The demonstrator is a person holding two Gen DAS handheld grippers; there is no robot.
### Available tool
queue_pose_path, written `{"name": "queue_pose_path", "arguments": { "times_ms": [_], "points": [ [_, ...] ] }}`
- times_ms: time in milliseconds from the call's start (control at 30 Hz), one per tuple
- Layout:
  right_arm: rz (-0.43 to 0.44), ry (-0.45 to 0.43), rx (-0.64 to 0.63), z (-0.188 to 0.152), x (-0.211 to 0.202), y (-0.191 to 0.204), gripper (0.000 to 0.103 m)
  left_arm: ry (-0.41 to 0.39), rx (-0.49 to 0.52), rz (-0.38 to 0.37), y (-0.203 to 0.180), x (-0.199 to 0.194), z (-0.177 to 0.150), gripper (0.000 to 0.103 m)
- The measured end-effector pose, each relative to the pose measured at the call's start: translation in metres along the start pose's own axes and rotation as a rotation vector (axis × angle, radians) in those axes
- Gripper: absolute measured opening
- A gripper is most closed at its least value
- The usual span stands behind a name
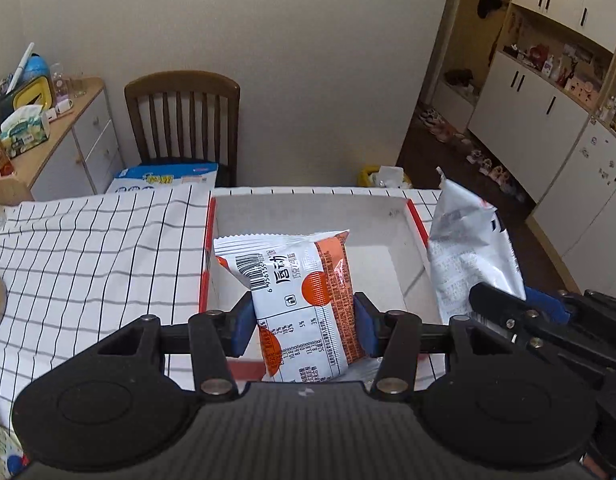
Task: Organize snacks
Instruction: 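Carry both packets over the red box and lower them inside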
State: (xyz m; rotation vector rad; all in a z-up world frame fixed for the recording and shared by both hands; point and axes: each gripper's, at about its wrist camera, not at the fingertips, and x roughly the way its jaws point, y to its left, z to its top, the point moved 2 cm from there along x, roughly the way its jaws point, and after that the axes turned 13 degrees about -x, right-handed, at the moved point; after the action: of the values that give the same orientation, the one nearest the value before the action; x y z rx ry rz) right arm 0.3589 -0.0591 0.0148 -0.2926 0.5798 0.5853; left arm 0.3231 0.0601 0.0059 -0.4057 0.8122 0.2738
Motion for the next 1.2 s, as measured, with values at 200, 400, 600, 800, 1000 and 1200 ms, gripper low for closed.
{"name": "queue_pose_path", "arguments": {
  "times_ms": [200,400,600,800,1000,1200],
  "points": [
    [0.001,0.045,-0.008,0.011,0.039,-0.005,0.018,0.036,-0.003,-0.004,0.001,0.033,0.024,0.051],
    [-0.008,0.086,-0.032,0.015,0.074,-0.004,0.018,0.063,0.014,0.028,0.002,0.069,0.039,0.051],
    [0.008,0.161,-0.053,0.007,0.111,-0.001,0.018,0.136,0.027,0.056,0.008,0.109,0.036,0.051],
    [0.001,0.235,-0.030,-0.006,0.143,-0.005,0.018,0.192,0.044,0.089,0.010,0.145,0.030,0.051],
    [-0.011,0.290,-0.016,-0.017,0.162,-0.008,0.018,0.240,0.063,0.100,0.009,0.170,0.020,0.051],
    [-0.017,0.331,-0.020,-0.028,0.174,-0.008,0.018,0.287,0.103,0.118,0.004,0.190,0.010,0.051]
  ]
}}
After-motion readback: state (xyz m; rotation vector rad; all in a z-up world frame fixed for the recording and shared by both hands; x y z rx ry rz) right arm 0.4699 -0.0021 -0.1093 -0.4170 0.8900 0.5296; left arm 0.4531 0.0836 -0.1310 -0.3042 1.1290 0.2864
